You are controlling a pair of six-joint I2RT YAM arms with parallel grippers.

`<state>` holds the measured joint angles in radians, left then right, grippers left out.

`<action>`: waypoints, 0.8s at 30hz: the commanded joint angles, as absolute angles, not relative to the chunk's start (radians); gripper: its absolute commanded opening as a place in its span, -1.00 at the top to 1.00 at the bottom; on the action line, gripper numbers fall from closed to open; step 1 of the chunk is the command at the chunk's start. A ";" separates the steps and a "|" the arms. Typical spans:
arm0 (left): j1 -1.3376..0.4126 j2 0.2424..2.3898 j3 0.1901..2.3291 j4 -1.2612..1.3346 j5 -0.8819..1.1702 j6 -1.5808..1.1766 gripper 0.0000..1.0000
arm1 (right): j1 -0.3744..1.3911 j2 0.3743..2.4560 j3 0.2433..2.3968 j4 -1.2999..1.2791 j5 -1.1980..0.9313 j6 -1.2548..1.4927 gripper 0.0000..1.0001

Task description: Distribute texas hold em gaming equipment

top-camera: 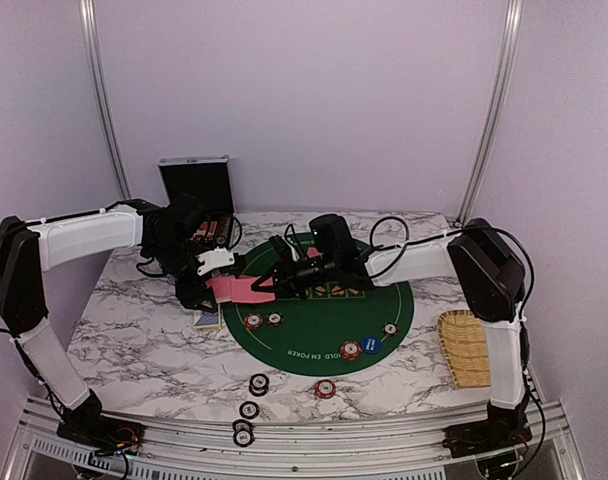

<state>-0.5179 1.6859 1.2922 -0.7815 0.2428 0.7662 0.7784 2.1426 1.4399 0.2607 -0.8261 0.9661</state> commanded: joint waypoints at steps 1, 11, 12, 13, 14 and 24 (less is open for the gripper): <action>-0.512 1.639 1.282 -0.765 0.270 0.767 1.00 | 0.762 2.065 1.420 0.186 -0.845 0.905 0.93; -0.512 1.638 1.279 -0.769 0.258 0.769 1.00 | 0.651 1.921 1.234 0.063 -0.861 0.783 0.98; -0.512 1.638 1.279 -0.770 0.259 0.769 1.00 | 0.641 1.914 1.218 0.037 -0.861 0.758 0.98; -0.512 1.638 1.278 -0.771 0.259 0.768 1.00 | 0.630 1.911 1.205 0.011 -0.857 0.733 0.99; -0.512 1.636 1.280 -0.773 0.261 0.768 1.00 | 0.622 1.909 1.192 -0.029 -0.852 0.705 0.99; -0.514 1.638 1.280 -0.783 0.266 0.766 1.00 | 0.566 1.874 1.090 -0.212 -0.766 0.539 1.00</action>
<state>-0.5179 1.6726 1.2861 -0.7761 0.2440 0.7666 0.5842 1.9293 1.1030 -0.1162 -0.8177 0.6338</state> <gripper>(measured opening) 0.663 0.006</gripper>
